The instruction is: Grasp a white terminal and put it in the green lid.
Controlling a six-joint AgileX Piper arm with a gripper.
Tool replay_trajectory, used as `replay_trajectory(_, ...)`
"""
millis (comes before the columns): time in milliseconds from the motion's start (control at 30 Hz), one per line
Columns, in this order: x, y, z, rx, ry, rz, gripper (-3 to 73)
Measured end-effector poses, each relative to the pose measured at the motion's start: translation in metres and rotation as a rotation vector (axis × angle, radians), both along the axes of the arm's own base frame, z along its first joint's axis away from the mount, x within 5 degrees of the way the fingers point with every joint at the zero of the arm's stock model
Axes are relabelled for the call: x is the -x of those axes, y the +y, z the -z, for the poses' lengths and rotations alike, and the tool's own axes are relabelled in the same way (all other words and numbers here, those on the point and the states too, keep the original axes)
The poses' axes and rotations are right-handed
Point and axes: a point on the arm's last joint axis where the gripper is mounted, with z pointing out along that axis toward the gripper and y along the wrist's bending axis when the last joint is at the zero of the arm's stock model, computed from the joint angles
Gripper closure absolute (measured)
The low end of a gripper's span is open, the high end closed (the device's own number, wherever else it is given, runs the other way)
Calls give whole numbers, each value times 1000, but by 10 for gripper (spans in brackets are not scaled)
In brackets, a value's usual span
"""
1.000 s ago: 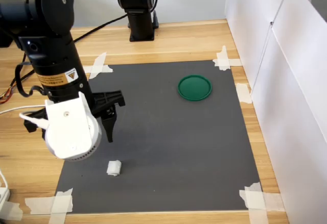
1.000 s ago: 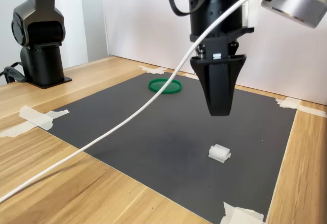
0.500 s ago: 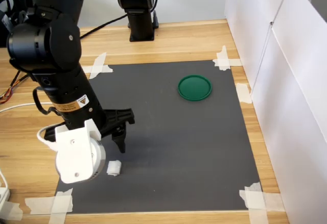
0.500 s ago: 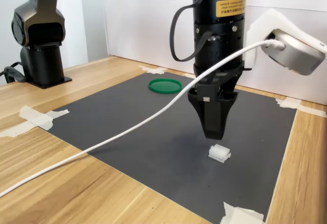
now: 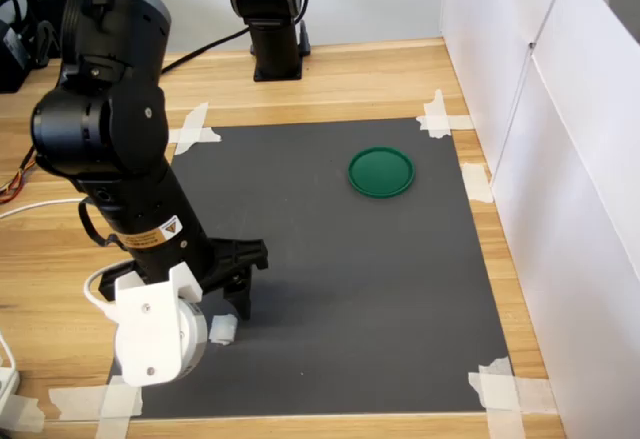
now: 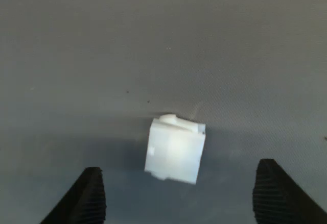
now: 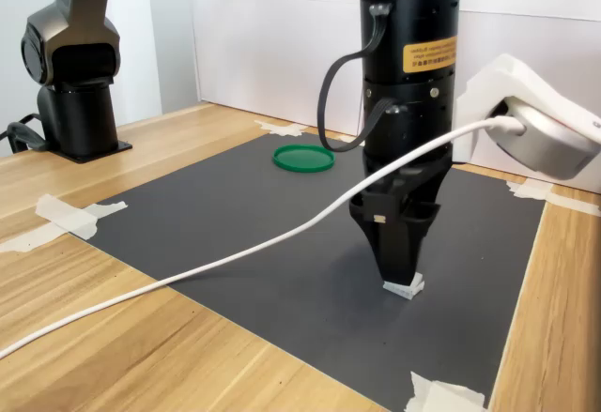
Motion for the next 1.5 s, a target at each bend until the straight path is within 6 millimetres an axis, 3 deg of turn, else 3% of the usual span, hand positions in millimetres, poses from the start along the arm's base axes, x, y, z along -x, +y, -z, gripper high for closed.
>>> replay_trajectory(800, -9, 1, 25, -28, 4, 13, 3)
replay_trajectory(1033, -10, 0, 26, -15, 3, 10, 127)
replay_trajectory(1233, -11, 0, 27, -17, 3, 11, 427)
replay_trajectory(1500, -8, 4, 23, -17, 18, -26, 426)
